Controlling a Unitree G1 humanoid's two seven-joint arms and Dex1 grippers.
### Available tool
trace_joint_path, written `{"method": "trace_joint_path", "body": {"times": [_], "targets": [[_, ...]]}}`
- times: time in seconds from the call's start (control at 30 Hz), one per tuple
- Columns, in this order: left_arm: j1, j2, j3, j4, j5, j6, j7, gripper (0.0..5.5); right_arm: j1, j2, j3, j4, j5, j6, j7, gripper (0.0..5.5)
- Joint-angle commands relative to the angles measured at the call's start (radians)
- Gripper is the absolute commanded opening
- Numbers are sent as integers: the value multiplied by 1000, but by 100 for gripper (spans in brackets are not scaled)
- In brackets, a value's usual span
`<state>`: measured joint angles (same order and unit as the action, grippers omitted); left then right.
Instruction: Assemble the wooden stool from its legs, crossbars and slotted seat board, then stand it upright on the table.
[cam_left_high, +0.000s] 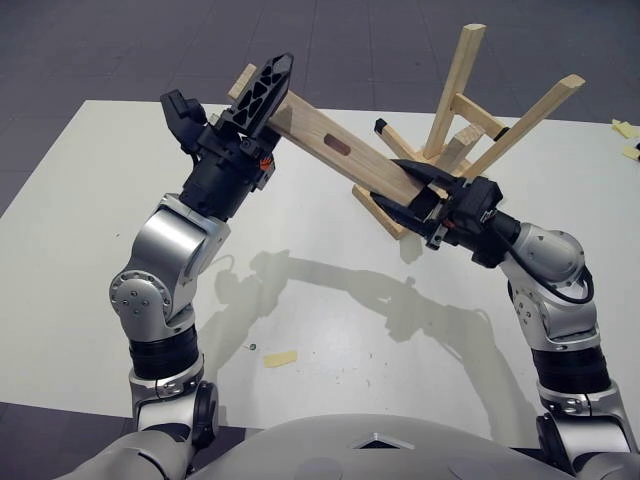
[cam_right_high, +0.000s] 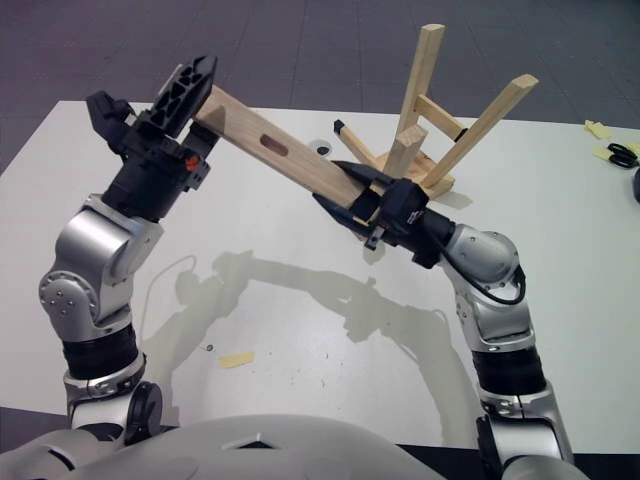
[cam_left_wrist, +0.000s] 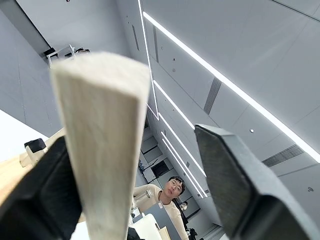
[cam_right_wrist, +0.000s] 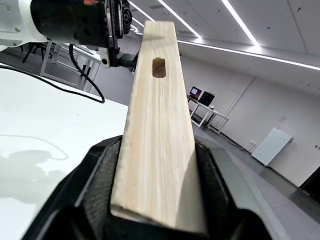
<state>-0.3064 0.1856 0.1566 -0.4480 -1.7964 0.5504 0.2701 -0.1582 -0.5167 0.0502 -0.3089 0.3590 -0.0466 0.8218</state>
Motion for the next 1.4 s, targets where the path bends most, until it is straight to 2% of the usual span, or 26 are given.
{"method": "trace_joint_path", "body": {"times": [0.03, 0.33, 0.53, 0.57, 1.0, 1.17, 1.23, 1.3, 1.4], "targets": [[-8, -4, -21, -13, 38, -7, -16, 253, 25, -20, 10, -33, 18, 37, 27, 208], [42, 34, -73, -33, 156, 32, -29, 122, 10, 3, -2, -26, -10, 40, -11, 208], [67, 7, -66, -68, 242, -21, -15, 114, -30, 27, 18, 9, -27, 45, -8, 208], [55, 11, -58, -70, 266, -30, -13, 111, -35, 29, 21, 15, -33, 50, -10, 245], [-125, 51, 177, 161, 409, -142, 57, 102, -4, 63, -7, 37, -71, 108, -147, 450], [-160, 152, 265, 185, 452, -133, 31, 102, -13, 65, -29, 34, -50, 138, -170, 529], [-154, 243, 263, 199, 548, -113, -33, 102, -46, 73, -70, 30, -9, 186, -204, 540], [-116, 346, 207, 204, 700, -91, -127, 102, -89, 77, -117, 25, 24, 216, -237, 540], [-74, 355, 176, 179, 750, -61, -198, 102, -170, 78, -168, 23, 65, 253, -277, 540]]}}
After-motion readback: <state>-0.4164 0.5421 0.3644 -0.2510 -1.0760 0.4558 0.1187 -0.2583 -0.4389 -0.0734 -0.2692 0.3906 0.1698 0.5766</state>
